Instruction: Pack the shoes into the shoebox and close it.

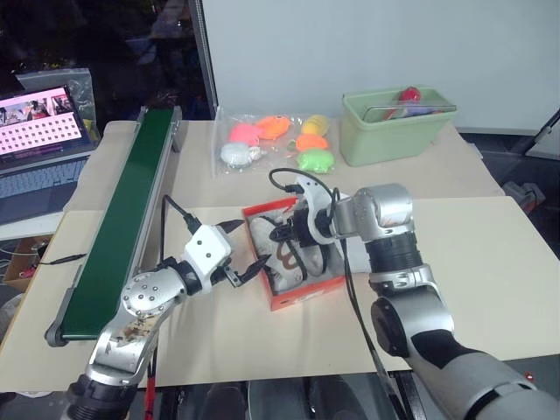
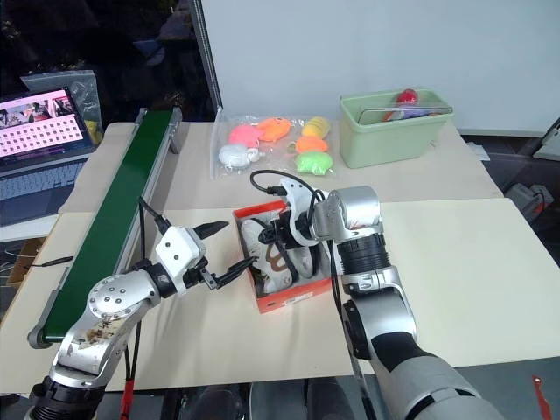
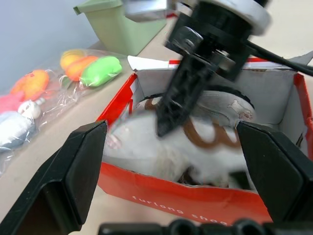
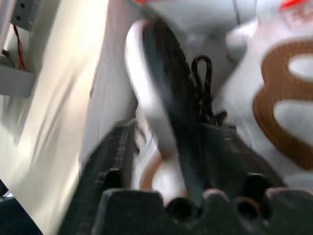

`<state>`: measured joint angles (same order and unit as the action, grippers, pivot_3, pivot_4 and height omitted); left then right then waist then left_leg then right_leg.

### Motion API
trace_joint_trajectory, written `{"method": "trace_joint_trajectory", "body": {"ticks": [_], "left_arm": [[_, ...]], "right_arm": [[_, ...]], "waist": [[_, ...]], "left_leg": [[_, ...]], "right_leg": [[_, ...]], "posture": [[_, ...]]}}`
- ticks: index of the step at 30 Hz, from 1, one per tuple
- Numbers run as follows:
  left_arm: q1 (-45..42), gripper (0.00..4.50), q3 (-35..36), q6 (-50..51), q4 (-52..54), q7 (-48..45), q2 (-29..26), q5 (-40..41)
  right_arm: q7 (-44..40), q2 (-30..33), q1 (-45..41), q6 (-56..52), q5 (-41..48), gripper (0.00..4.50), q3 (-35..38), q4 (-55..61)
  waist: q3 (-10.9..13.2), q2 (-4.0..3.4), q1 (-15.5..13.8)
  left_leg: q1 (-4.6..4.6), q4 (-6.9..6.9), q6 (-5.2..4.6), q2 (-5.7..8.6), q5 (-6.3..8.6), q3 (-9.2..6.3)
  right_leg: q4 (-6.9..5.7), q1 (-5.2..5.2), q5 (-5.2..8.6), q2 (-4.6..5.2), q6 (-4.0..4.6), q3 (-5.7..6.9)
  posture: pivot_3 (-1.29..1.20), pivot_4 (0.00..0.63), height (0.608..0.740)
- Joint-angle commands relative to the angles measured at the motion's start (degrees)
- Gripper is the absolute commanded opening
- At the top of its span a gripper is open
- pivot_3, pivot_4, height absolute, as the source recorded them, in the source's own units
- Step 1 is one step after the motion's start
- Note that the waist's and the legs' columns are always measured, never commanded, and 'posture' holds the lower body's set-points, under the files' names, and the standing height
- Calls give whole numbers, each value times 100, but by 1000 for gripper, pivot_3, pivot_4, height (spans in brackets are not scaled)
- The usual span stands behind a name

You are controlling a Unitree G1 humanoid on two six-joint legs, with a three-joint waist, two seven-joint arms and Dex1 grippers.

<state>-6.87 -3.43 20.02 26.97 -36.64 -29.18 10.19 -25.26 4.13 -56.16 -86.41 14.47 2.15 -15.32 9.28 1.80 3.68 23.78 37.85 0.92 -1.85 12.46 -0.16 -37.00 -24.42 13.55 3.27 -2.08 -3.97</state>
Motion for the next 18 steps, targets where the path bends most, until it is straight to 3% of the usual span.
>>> {"method": "trace_joint_trajectory", "body": {"ticks": [1, 10, 18], "left_arm": [[-141, 4500, 75, -133, 2, -38, -40, 57], [109, 4500, 176, -152, 140, 44, -45, 63], [675, 4500, 444, -451, 183, -406, -475, 232]], "right_arm": [[116, -16, 86, -123, 179, 2840, 44, 523], [308, 554, 225, 193, 144, 2840, 370, 1245], [-556, 1767, 207, -561, 1473, 2840, 1981, 2838]], "waist": [[0, 0, 3], [0, 0, -12], [6, -3, -53]], "left_leg": [[0, 0, 0, 0, 0, 0], [0, 0, 0, 1, 0, 0], [4, -5, -1, 0, 1, 0]], "right_leg": [[0, 0, 0, 0, 0, 0], [2, 1, 0, 1, -1, 0], [17, 0, 2, 1, -2, 0]], "posture": [[0, 150, 729], [0, 150, 729], [0, 150, 729]]}}
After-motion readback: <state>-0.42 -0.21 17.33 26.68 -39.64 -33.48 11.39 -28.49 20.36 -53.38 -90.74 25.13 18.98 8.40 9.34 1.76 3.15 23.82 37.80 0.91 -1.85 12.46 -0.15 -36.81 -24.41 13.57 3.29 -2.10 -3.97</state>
